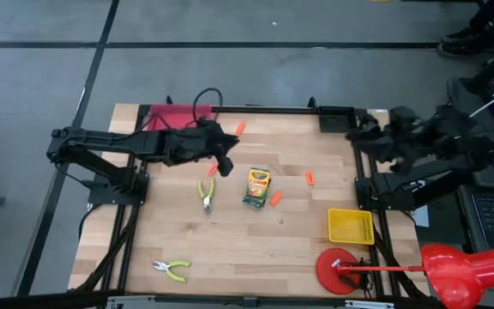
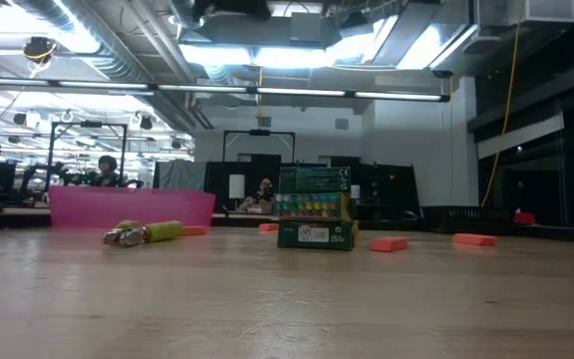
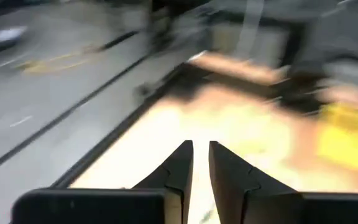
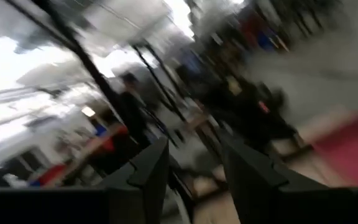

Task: Pick & Place School Supplies
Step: Put the yellow crayon box into the pink bin

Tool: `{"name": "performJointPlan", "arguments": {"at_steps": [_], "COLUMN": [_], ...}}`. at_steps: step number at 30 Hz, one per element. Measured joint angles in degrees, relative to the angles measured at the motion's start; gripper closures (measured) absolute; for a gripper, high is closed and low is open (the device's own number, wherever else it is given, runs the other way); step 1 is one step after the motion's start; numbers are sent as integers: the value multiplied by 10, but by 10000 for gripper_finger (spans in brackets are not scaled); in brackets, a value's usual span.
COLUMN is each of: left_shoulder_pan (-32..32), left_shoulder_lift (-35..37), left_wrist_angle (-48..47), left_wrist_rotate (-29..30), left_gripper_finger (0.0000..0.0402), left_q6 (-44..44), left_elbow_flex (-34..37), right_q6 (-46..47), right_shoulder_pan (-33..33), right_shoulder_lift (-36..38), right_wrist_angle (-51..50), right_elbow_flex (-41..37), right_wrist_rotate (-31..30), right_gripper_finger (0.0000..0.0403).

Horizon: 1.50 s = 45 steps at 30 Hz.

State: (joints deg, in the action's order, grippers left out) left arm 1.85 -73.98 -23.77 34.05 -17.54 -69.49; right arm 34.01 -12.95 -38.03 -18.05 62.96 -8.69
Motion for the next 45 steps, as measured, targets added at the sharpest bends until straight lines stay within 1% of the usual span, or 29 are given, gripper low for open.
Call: {"name": "performJointPlan", "arguments": {"at_steps": [1,2,3,5,7,9,11,13,15,17,18,20,23,29,33,35,37,40,45], "left_shoulder_pan": [1,-1,-8,-21,-25,-22,-22,-23,-23,-23,-24,-27,-27,-27,-29,-32,-35,-40,-51], "left_shoulder_lift": [0,0,0,0,0,0,0,0,0,0,0,-3,-6,-17,-27,-36,-49,-67,-104], "left_wrist_angle": [-30,-65,-100,-146,-143,-96,-42,31,131,231,268,296,280,280,277,274,288,305,349], "left_wrist_rotate": [12,9,-10,-77,-130,-174,-205,-230,-248,-263,-267,-264,-259,-252,-243,-250,-264,-268,-277], "left_gripper_finger": [346,342,338,328,318,309,304,303,307,311,312,312,304,276,259,250,239,221,194], "left_q6": [-48,-107,-170,-273,-332,-363,-390,-408,-429,-475,-504,-551,-569,-557,-552,-547,-539,-537,-537], "left_elbow_flex": [0,0,0,16,42,73,107,145,186,229,248,274,292,290,290,290,290,290,290], "right_q6": [18,38,60,106,159,201,222,226,236,245,251,254,257,276,279,273,268,268,279], "right_shoulder_pan": [0,0,0,0,0,0,0,0,0,0,0,0,0,2,15,26,33,36,35], "right_shoulder_lift": [-5,-10,-16,-30,-46,-66,-91,-116,-142,-170,-183,-205,-232,-282,-337,-368,-392,-414,-429], "right_wrist_angle": [-33,-69,-106,-165,-220,-270,-285,-286,-274,-267,-256,-229,-196,-208,-206,-197,-173,-132,-123], "right_elbow_flex": [0,0,0,0,0,-1,-7,-17,-19,-19,-20,-20,-20,-20,-20,-20,-20,-20,-20], "right_wrist_rotate": [-9,-17,-26,-49,-74,-91,-96,-96,-95,-89,-87,-80,-71,-59,-30,-10,6,12,12], "right_gripper_finger": [250,250,250,250,250,250,250,250,250,250,250,249,249,249,249,249,249,249,249]}}
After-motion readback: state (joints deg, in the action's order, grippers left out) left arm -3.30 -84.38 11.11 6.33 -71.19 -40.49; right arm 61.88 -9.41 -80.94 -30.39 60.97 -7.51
